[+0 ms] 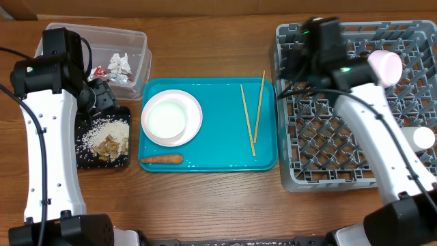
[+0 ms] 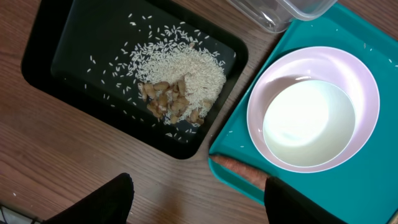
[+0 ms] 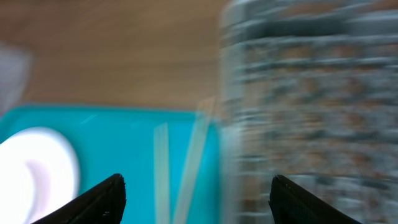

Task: Sort waste into correct bins and load items into the dishwasher
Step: 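Release the bowl and move the right gripper back to the chopsticks, then grasp one wooden chopstick with the right gripper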

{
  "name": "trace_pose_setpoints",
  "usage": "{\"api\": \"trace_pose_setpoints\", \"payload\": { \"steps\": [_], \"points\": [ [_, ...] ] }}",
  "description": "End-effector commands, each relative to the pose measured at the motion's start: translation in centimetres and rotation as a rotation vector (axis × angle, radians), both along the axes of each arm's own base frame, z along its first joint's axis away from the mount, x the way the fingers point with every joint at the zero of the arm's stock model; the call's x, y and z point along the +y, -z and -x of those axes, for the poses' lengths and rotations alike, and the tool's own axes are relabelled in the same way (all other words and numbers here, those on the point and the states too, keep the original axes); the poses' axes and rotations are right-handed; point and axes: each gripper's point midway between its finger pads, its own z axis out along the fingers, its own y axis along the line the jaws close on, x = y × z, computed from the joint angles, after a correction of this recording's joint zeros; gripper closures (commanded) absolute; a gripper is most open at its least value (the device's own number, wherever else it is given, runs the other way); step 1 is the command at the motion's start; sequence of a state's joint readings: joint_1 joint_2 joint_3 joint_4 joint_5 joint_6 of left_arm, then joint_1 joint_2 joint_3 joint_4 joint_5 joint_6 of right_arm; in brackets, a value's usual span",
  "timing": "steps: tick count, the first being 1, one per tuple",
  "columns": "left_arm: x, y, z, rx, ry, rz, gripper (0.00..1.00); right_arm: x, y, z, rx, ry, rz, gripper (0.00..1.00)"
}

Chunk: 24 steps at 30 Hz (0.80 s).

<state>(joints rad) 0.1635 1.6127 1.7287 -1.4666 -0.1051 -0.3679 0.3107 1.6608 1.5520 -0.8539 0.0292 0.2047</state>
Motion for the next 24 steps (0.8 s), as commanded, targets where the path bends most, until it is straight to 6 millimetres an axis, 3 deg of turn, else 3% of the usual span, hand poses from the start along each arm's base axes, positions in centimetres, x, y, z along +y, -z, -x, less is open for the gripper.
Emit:
{"api": "trace_pose_setpoints", "payload": {
  "steps": [1, 3, 4, 8, 14, 18, 24],
  "points": [
    [-0.3, -0.3, -0.1, -0.012, -0.005, 0.006, 0.3, 6.6, 2.0, 2.0, 0.085, -0.195, -0.094, 0.23],
    [-0.3, -0.3, -0.1, -0.012, -0.005, 0.006, 0.3, 8.1, 3.9, 2.7, 0.129, -0.224, -0.056, 0.24],
    [-0.3, -0.3, -0.1, -0.012, -0.005, 0.006, 0.3, 8.8, 6.0, 3.3, 0.172, -0.232, 0.007, 0.23],
    [-0.3, -0.3, 0.0, -0.009, -0.005, 0.007, 0.3, 8.3, 9.8, 3.5, 0.233, -0.164, 0.132, 0.24],
    [-0.3, 0.2, 0.2, 0.005, -0.005, 0.009, 0.29, 6.2, 12.4, 2.3, 0.263, 0.027, 0.182, 0.27],
    [-0.4, 1.4, 0.5, 0.035, -0.005, 0.014, 0.29, 5.4, 14.9, 1.6, 0.301, 0.061, 0.192, 0.41],
    [-0.4, 2.4, 0.6, 0.05, -0.006, 0.016, 0.29, 5.2, 17.7, 2.0, 0.357, 0.061, 0.226, 0.44]
  ]
}}
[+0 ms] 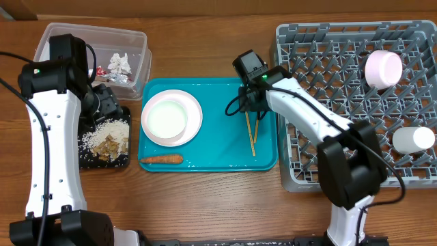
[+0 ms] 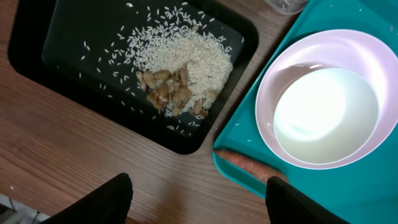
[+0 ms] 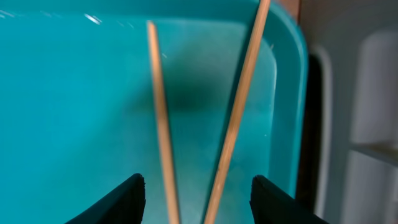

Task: Sort waste into correct bins and load items into the dishwasher
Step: 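Grasp one wooden chopstick with the right gripper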

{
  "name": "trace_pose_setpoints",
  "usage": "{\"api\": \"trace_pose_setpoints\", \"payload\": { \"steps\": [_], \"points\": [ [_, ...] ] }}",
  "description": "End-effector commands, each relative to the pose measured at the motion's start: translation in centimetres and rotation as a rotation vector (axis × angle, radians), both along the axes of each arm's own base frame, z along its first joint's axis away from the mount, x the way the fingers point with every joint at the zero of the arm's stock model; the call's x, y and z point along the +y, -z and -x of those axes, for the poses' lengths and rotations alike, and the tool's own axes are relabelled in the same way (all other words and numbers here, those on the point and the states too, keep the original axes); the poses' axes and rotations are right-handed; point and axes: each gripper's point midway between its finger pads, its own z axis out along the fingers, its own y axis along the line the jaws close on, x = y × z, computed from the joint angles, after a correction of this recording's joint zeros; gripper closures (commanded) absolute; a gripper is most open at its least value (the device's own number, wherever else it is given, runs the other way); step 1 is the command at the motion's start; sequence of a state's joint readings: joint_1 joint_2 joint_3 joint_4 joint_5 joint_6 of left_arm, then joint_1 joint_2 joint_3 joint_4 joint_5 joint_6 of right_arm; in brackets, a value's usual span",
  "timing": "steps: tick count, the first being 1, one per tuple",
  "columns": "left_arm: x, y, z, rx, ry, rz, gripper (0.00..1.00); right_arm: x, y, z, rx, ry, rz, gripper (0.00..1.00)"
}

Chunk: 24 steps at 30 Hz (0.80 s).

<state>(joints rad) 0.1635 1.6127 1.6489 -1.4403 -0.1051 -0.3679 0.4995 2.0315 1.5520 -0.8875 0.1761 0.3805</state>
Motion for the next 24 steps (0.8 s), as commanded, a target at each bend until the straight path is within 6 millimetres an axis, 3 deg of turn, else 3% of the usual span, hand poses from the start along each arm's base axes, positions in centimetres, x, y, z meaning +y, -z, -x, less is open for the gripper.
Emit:
{"api": "trace_pose_setpoints", "payload": {
  "steps": [1, 7, 14, 24],
  "points": [
    [-0.3, 0.2, -0.1, -0.004, -0.006, 0.007, 0.29, -0.3, 1.9, -0.1, 0.027, 0.021, 0.031, 0.46],
    [-0.3, 0.2, -0.1, -0.007, -0.006, 0.007, 0.29, -1.6, 2.0, -0.5, -0.004, 0.086, 0.092, 0.47],
    [-0.3, 0.2, -0.1, -0.007, -0.006, 0.007, 0.29, -1.7, 2.1, -0.4, -0.002, 0.086, 0.098, 0.48],
    [-0.3, 0.2, -0.1, -0.007, -0.006, 0.007, 0.29, -2.3, 4.0, 0.7, 0.022, 0.095, 0.103, 0.48]
  ]
}}
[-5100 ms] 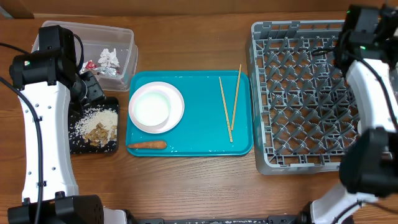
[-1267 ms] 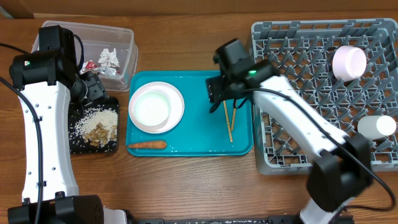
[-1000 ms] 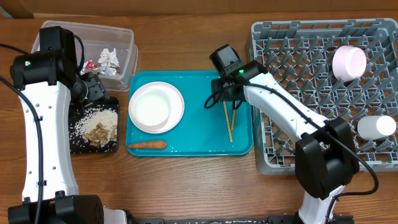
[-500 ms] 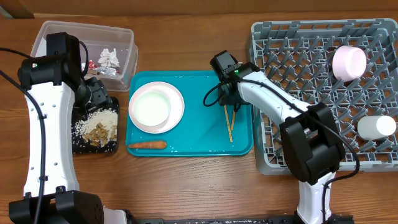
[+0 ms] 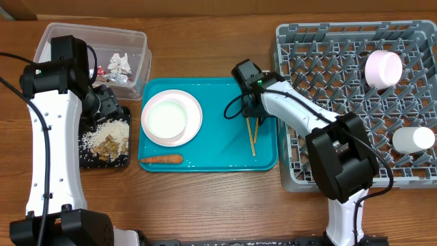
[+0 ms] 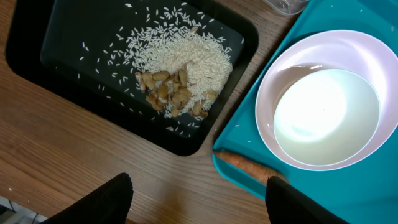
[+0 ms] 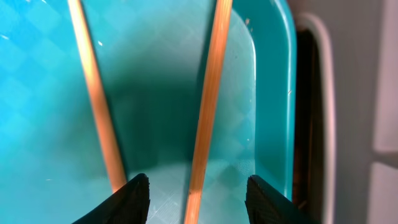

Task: Sort waste into correct bins and load items into the dishwasher
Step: 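Grasp one wooden chopstick with the right gripper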

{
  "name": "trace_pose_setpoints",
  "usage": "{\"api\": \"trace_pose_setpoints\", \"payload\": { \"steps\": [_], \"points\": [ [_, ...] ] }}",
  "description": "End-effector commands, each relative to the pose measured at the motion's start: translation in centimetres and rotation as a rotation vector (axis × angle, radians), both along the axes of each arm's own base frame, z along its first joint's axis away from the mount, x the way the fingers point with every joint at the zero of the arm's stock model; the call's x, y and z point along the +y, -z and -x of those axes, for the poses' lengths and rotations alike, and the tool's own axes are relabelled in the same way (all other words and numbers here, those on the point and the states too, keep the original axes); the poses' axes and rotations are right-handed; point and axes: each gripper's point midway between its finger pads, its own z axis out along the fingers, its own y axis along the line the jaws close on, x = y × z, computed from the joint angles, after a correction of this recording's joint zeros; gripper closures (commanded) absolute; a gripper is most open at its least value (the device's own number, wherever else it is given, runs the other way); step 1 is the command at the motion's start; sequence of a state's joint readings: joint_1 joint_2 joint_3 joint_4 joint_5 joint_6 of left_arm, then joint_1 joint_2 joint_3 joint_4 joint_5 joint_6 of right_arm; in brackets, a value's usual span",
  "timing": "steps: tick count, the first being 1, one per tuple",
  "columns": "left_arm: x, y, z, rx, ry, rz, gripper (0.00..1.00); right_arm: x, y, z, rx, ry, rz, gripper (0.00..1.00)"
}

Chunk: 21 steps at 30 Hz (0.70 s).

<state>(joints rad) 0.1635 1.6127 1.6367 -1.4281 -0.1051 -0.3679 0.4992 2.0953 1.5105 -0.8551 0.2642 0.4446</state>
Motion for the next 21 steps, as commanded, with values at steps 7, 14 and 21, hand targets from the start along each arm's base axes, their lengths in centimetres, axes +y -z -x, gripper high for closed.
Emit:
{"api": "trace_pose_setpoints", "payload": {
  "steps": [7, 14, 21],
  "points": [
    [-0.3, -0.1, 0.0, -0.007, -0.006, 0.007, 0.29, -0.2, 0.9, 0.7, 0.015, 0.011, -0.004, 0.58],
    [-0.3, -0.1, 0.0, -0.006, -0.006, 0.007, 0.29, 0.0, 2.2, 2.3, 0.072, 0.024, -0.039, 0.65],
    [-0.3, -0.1, 0.0, -0.006, -0.006, 0.007, 0.29, -0.3, 2.4, 2.6, 0.081, 0.03, -0.033, 0.81]
  ]
}}
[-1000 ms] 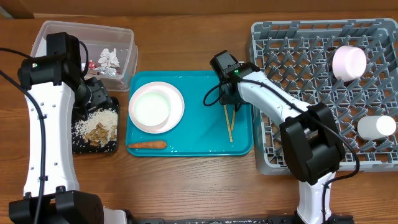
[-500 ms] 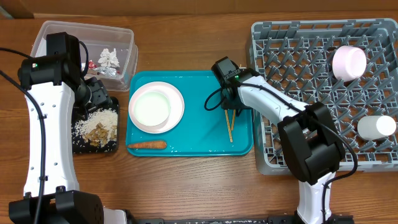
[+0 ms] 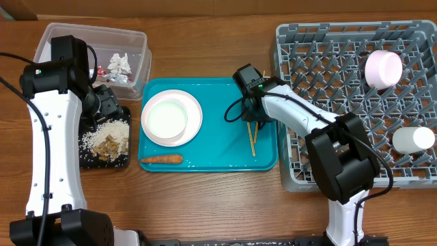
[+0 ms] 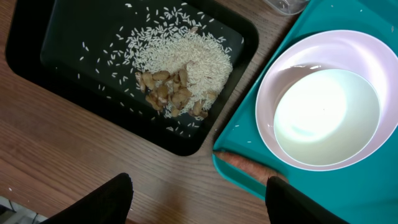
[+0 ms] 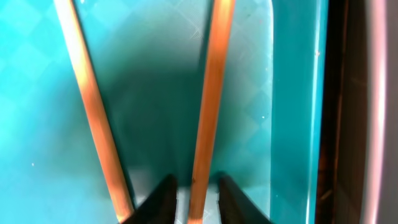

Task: Sort waste into correct bins and load items into the dishwasher
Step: 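Grasp one wooden chopstick with the right gripper, then place the chopstick into the dish rack with the right gripper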

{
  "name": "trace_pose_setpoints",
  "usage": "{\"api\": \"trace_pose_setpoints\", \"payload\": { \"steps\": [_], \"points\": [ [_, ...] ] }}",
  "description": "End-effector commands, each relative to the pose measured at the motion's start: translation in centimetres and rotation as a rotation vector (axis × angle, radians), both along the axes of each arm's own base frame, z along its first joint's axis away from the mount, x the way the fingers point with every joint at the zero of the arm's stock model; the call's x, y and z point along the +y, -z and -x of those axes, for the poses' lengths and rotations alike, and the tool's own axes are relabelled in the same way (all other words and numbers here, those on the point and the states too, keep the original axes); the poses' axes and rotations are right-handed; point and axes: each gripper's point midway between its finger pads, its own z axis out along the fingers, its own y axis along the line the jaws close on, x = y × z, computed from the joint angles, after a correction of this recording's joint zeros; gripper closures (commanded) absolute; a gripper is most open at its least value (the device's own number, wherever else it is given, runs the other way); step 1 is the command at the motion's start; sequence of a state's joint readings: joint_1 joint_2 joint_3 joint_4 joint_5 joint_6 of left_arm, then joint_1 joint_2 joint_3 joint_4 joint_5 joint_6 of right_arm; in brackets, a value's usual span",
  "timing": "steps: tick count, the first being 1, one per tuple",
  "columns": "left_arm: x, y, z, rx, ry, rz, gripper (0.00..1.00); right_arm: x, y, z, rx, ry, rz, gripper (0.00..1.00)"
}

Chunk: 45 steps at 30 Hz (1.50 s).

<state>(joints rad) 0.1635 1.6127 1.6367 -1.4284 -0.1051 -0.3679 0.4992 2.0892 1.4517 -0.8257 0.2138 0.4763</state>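
Observation:
Two wooden chopsticks lie on the teal tray (image 3: 218, 154). My right gripper (image 5: 194, 199) is down on the tray, shut on the right chopstick (image 5: 211, 93), one finger on each side of it. The left chopstick (image 5: 93, 112) lies free beside it. In the overhead view the right gripper (image 3: 251, 113) sits near the tray's right rim. A pink bowl (image 3: 171, 116) and a carrot (image 3: 161, 160) also lie on the tray. My left gripper (image 4: 199, 199) hangs open above the carrot (image 4: 242, 165) end and bare table.
A black tray (image 3: 102, 140) with rice and food scraps sits left of the teal tray. Behind it stands a clear bin (image 3: 102, 48) holding wrappers. The grey dishwasher rack (image 3: 341, 137) on the right holds a pink cup (image 3: 382, 66) and a white cup (image 3: 413, 139).
My right gripper's fingers, spread wide around the right chopstick before, have now shut on it. The left arm has not moved.
My right gripper was first over the rack's left edge, open. Then it was over the chopsticks on the tray, then lower with the right chopstick between its open fingers, and now it is shut on it. The left gripper stayed open near the black tray.

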Motion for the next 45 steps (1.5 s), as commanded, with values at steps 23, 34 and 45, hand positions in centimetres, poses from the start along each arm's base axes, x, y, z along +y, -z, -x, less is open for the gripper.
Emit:
{"api": "trace_pose_setpoints", "payload": {
  "steps": [23, 34, 45],
  "points": [
    [-0.3, -0.1, 0.0, -0.006, -0.006, 0.007, 0.29, -3.3, -18.8, 0.1, -0.205, -0.156, 0.027, 0.96],
    [-0.3, -0.1, 0.0, -0.006, -0.006, 0.007, 0.29, -9.5, -14.5, 4.6, 0.101, -0.157, -0.053, 0.96],
    [-0.3, -0.1, 0.0, -0.006, -0.006, 0.007, 0.29, -8.2, -9.7, 6.6, 0.181, -0.214, -0.118, 0.93]
  ]
}}
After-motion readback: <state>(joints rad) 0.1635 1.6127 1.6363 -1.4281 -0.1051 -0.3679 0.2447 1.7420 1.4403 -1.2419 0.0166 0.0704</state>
